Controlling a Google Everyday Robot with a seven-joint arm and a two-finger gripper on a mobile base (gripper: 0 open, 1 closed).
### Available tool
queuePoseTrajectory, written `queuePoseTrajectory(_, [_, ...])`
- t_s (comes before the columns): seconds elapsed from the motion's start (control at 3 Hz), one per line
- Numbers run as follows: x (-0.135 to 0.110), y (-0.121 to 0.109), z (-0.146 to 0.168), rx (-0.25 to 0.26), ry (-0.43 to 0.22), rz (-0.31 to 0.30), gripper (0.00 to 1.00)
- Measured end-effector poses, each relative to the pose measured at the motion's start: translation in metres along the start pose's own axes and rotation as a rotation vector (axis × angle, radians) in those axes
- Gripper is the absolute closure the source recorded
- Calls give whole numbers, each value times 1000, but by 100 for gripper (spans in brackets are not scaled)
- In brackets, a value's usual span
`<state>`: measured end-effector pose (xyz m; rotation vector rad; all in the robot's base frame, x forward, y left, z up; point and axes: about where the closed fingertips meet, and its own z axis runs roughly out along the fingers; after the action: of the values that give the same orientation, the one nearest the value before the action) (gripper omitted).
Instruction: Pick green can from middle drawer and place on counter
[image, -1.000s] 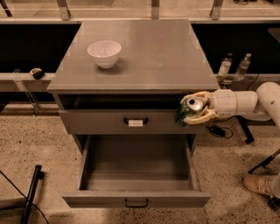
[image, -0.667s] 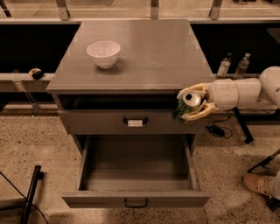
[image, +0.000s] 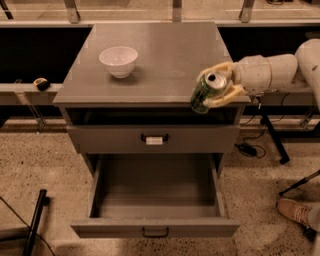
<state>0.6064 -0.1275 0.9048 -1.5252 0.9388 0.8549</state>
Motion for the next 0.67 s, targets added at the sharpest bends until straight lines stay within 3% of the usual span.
queuePoseTrajectory(0.33, [-16,-58,-7,109,-95,76,100])
queuePoseTrajectory(0.67, [-36,-104,-34,285,-43,107,100])
